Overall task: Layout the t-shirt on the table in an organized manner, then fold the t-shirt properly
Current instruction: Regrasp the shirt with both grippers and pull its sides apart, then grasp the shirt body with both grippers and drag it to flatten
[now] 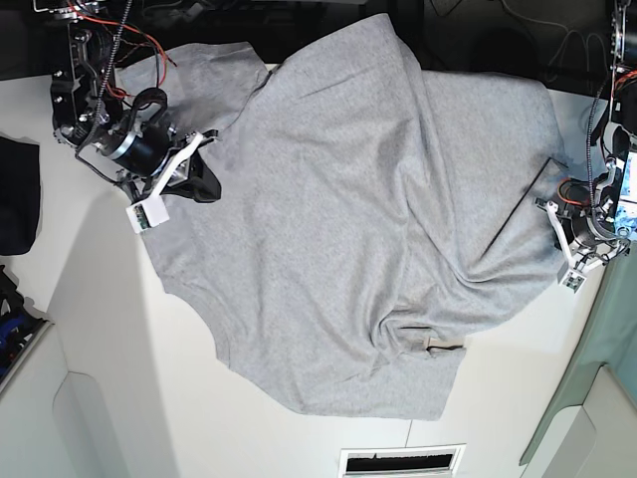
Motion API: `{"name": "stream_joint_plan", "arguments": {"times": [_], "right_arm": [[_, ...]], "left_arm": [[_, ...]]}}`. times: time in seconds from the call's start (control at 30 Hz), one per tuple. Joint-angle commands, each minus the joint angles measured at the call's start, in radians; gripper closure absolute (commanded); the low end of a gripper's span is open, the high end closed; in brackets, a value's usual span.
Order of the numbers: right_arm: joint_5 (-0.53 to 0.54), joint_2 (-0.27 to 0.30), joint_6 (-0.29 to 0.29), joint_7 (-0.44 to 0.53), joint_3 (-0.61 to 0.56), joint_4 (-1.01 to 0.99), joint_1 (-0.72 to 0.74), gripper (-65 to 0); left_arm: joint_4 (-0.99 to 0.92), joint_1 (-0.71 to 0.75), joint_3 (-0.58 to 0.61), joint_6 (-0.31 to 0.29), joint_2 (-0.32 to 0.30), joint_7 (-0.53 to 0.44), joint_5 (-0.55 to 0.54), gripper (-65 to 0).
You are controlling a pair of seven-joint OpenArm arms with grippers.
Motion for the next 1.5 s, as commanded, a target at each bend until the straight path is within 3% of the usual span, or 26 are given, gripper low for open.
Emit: {"name": "stream_joint_plan", "arguments": {"times": [0.0, 0.2, 0.33, 0.5, 0.67, 0.8, 0.93, 1.13, 1.33, 1.47], "right_arm": [[0.007, -0.003, 0.008, -0.008, -0.007, 0.006, 0.013, 0.0], [-0.040, 0.002, 0.007, -0.064, -0.047, -0.058, 0.011, 0.0], [-0.039, 0.047, 0.007, -0.072, -0.047, -0.114, 0.009, 0.0], [-0.035, 0.116, 0.003, -0.082, -0.047, -0.125, 0.007, 0.0], [0.036, 0.147, 0.000, -0.071, -0.044, -0.124, 0.016, 0.0], [0.096, 0.145, 0.000, -0.069, -0.042, -0.116, 0.058, 0.0], [0.112, 0.145, 0.000, -0.056, -0.031, -0.106, 0.127, 0.0], [0.046, 0.116, 0.001, -0.031, -0.031, -0.121, 0.262, 0.0], [-0.074, 0.046, 0.019, -0.030, -0.114, -0.309, 0.375, 0.0], [-0.134, 0.043, 0.018, 0.012, -0.238, -0.485, 0.446, 0.0]], "left_arm": [[-0.010, -0.013, -0.006, 0.001, -0.016, 0.003, 0.005, 0.0], [-0.098, -0.019, -0.006, 0.003, -0.013, -0.083, 0.058, 0.0], [-0.116, -0.051, -0.006, 0.058, 0.001, -0.141, 0.123, 0.0], [-0.150, -0.125, -0.006, 0.058, 0.048, -0.202, 0.198, 0.0], [-0.195, -0.199, -0.006, 0.058, 0.101, -0.230, 0.180, 0.0], [-0.130, -0.218, -0.006, 0.064, 0.094, -0.142, 0.070, 0.0], [0.070, -0.161, -0.006, 0.071, 0.032, -0.019, -0.048, 0.0], [0.352, 0.027, -0.006, 0.008, -0.024, 0.063, -0.132, 0.0], [0.328, 0.173, -0.006, 0.009, 0.013, 0.120, -0.130, 0.0], [0.254, 0.205, -0.006, 0.010, 0.040, 0.129, -0.100, 0.0]]}}
